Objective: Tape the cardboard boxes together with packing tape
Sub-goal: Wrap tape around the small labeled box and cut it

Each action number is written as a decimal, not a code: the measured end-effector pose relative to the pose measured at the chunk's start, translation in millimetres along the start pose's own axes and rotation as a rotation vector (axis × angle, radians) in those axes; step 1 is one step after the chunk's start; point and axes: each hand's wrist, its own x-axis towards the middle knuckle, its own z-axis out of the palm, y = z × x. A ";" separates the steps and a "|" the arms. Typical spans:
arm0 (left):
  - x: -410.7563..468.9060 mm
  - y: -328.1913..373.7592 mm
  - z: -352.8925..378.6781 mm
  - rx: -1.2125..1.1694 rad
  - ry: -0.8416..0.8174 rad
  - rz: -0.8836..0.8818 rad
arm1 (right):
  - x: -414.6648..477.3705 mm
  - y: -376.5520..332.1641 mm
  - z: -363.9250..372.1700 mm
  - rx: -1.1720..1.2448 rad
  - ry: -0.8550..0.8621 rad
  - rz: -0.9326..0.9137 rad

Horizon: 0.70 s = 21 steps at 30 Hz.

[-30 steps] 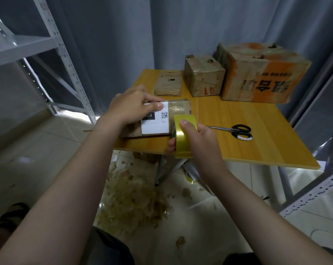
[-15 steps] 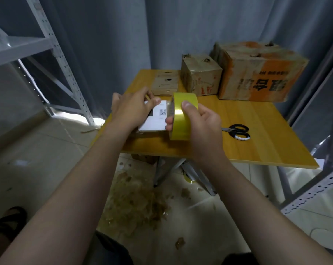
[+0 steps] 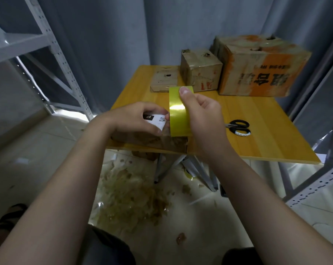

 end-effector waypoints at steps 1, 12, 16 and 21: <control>-4.7 0.4 2.1 0.081 -0.011 0.003 | 0.0 -0.6 0.8 -0.009 0.000 0.001; -0.4 8.8 33.2 0.381 0.376 -0.024 | 5.4 -16.7 3.8 -0.006 -0.128 0.074; 12.5 1.4 30.6 0.411 0.462 -0.125 | 5.0 -13.2 0.4 0.042 -0.141 0.158; 25.6 -11.3 21.3 0.421 0.415 -0.209 | -3.5 6.9 -5.1 -0.015 -0.190 0.217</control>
